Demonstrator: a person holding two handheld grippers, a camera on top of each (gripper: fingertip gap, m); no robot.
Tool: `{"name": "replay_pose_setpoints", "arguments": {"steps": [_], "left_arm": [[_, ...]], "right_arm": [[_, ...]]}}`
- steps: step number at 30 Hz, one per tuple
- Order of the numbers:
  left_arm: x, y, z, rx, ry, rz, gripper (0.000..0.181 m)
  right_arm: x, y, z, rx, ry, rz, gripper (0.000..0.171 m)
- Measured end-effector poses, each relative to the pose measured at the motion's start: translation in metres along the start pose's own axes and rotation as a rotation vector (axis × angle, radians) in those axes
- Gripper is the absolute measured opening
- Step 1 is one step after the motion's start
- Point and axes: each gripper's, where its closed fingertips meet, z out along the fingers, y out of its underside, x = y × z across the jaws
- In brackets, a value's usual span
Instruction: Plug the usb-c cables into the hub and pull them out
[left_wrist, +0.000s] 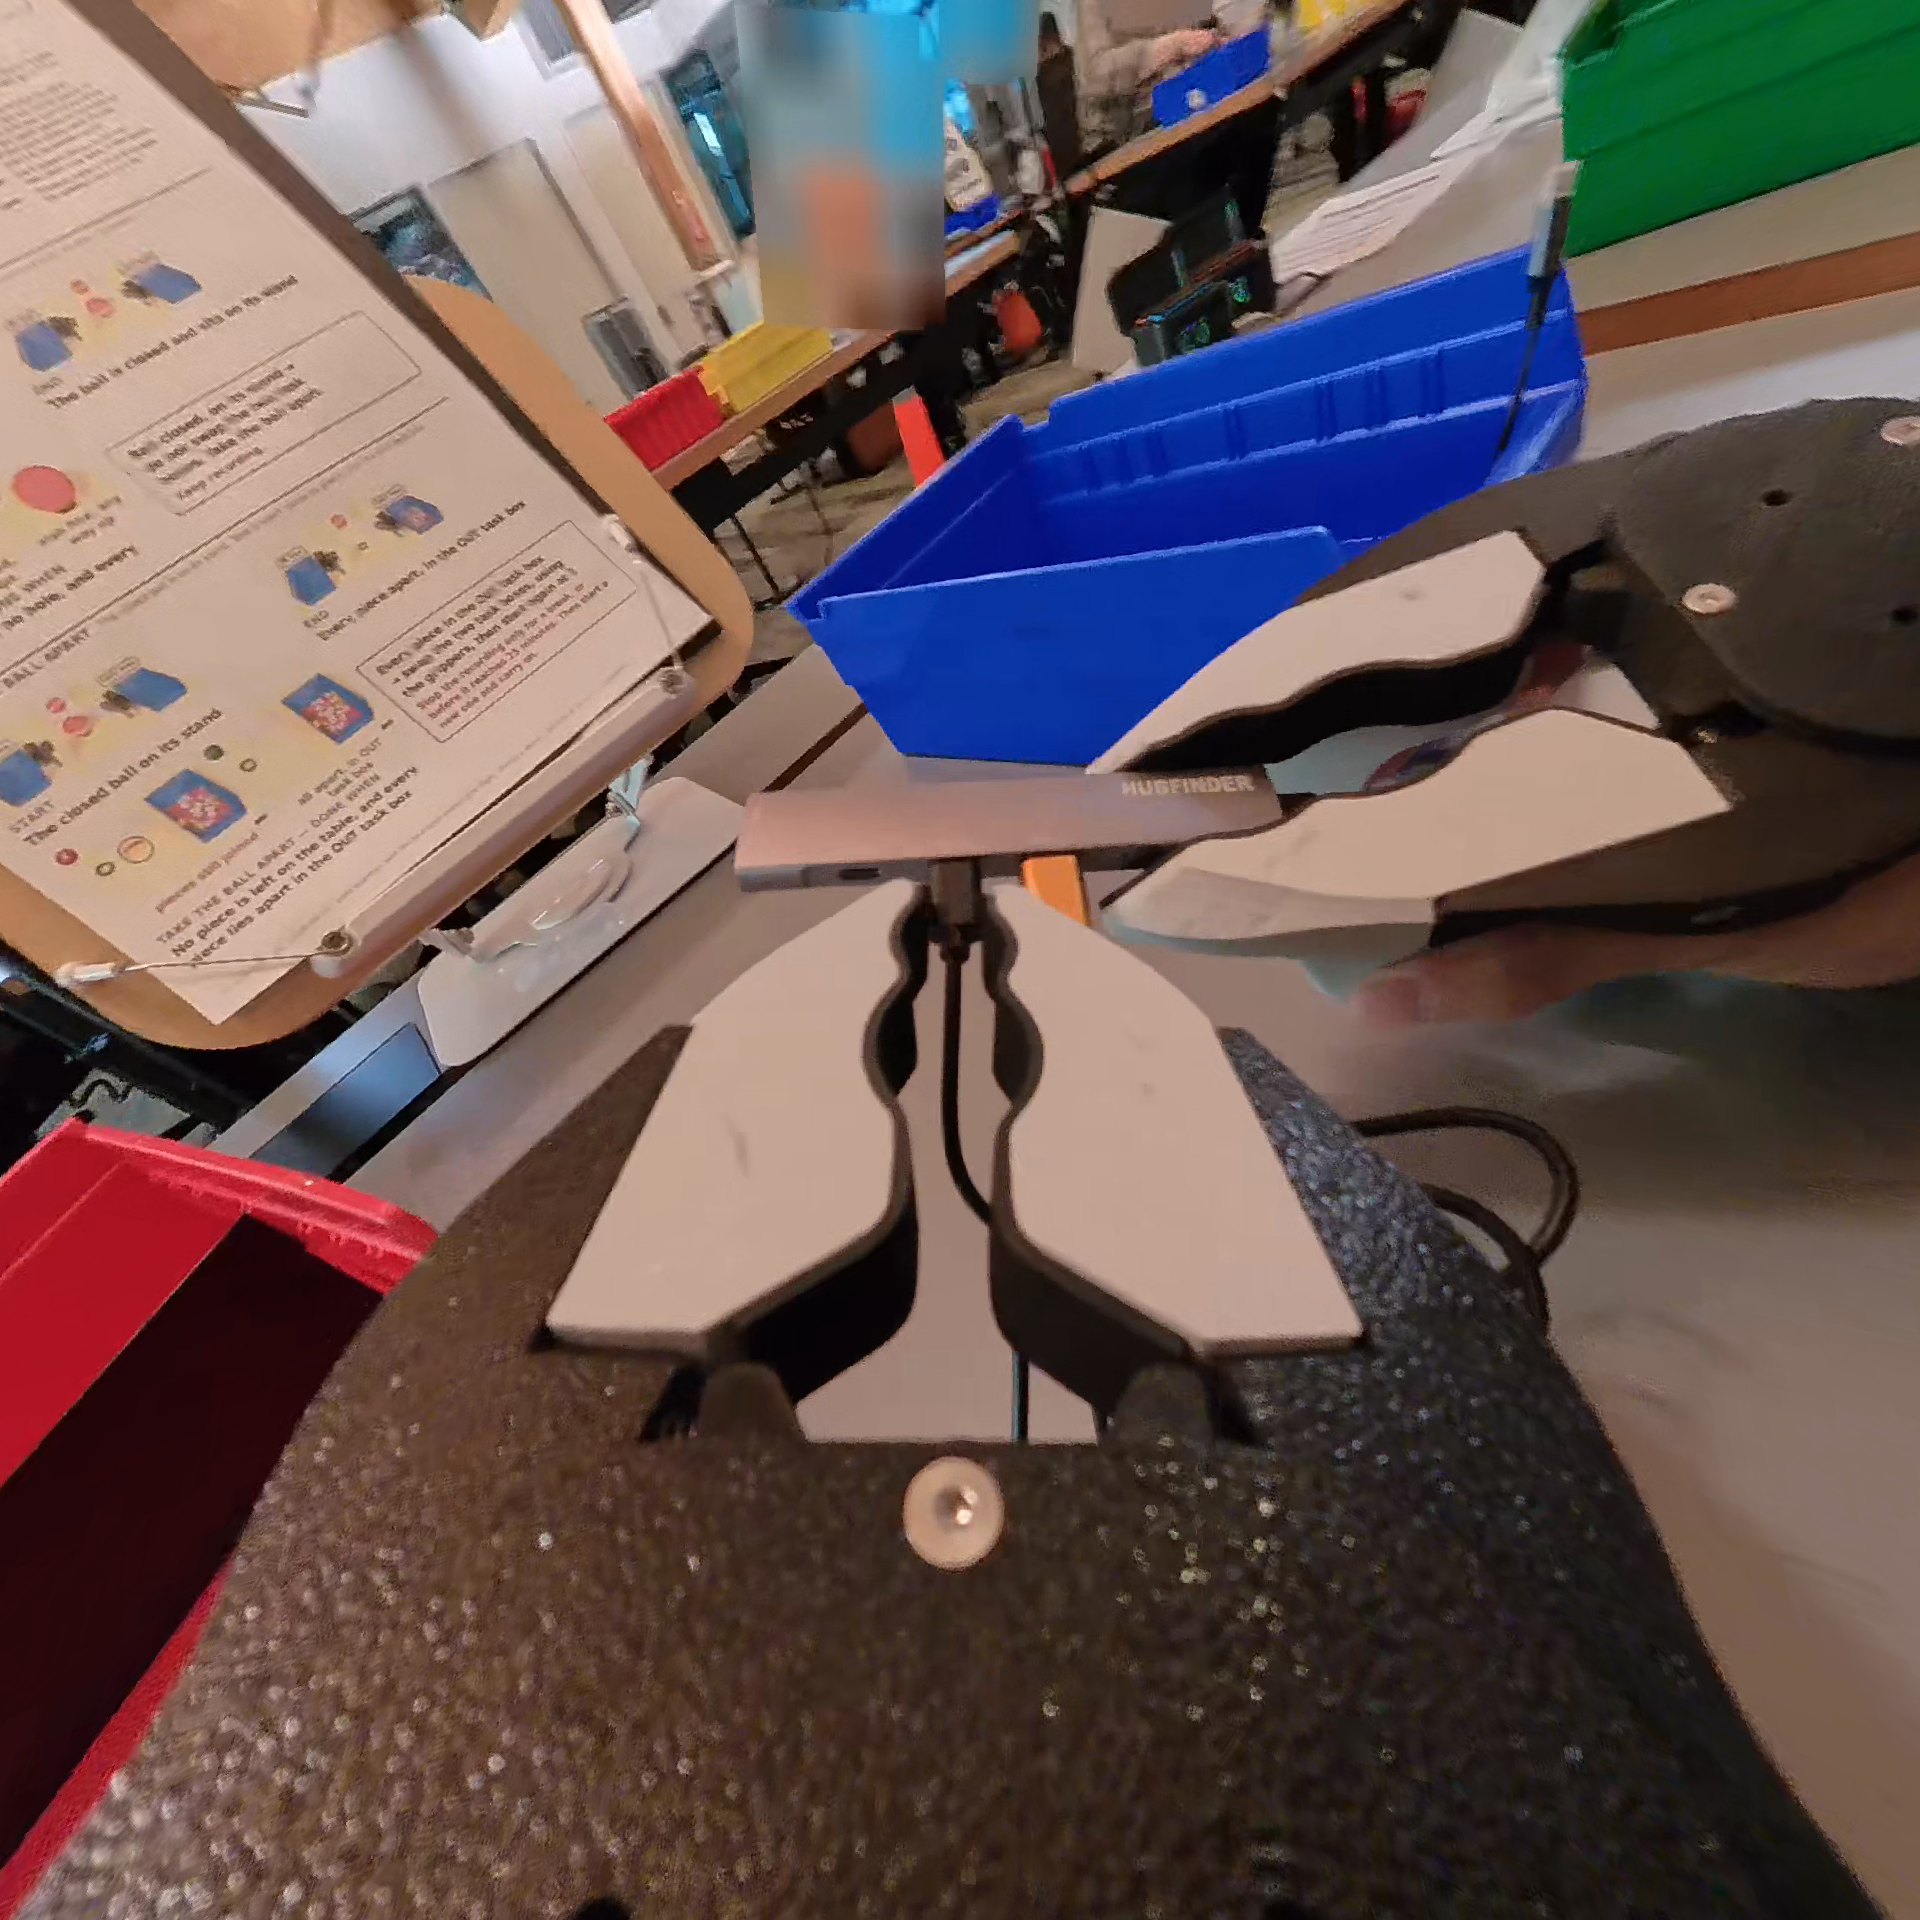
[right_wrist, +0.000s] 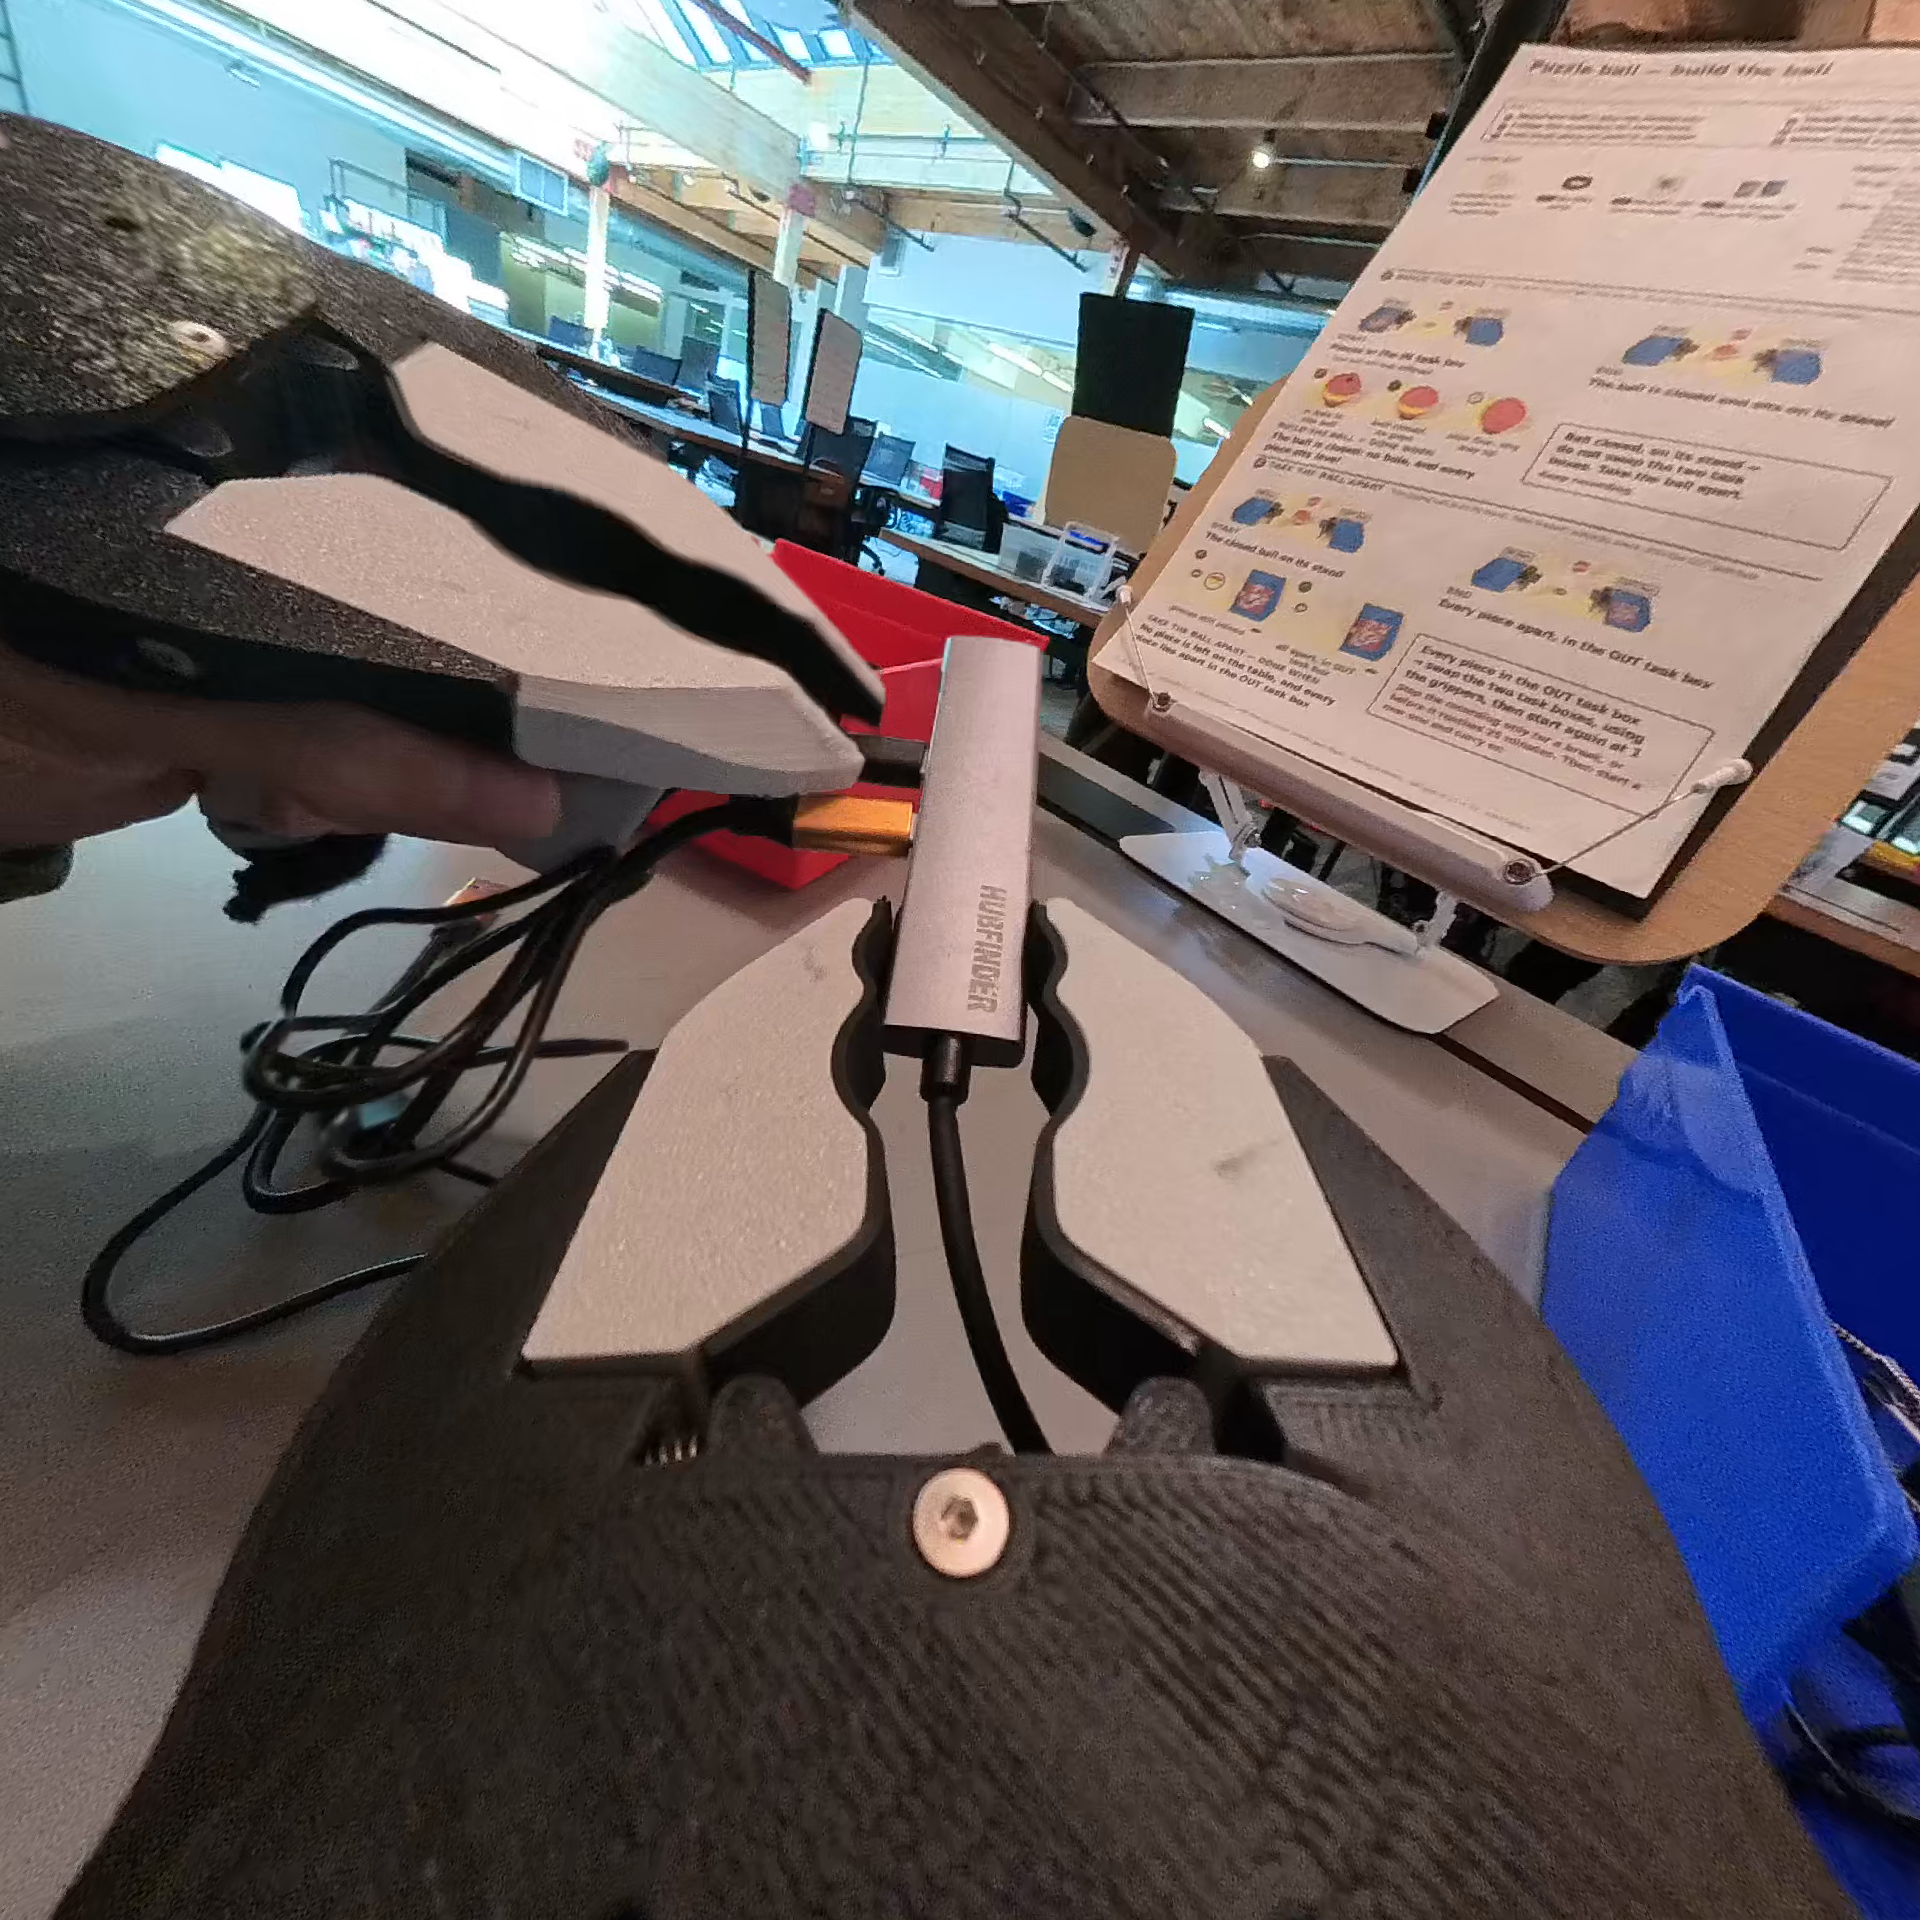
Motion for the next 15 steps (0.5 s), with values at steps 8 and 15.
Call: {"name": "replay_pose_setpoints", "arguments": {"steps": [8,15], "left_arm": [[0.003,0.006,0.005,-0.034,-0.008,0.008,0.000],[0.000,0.007,-0.001,-0.082,0.100,-0.280,0.022]], "right_arm": [[-0.002,-0.003,-0.001,0.025,-0.006,0.006,0.025],[0.001,-0.009,-0.005,0.083,-0.023,0.044,0.025]]}}
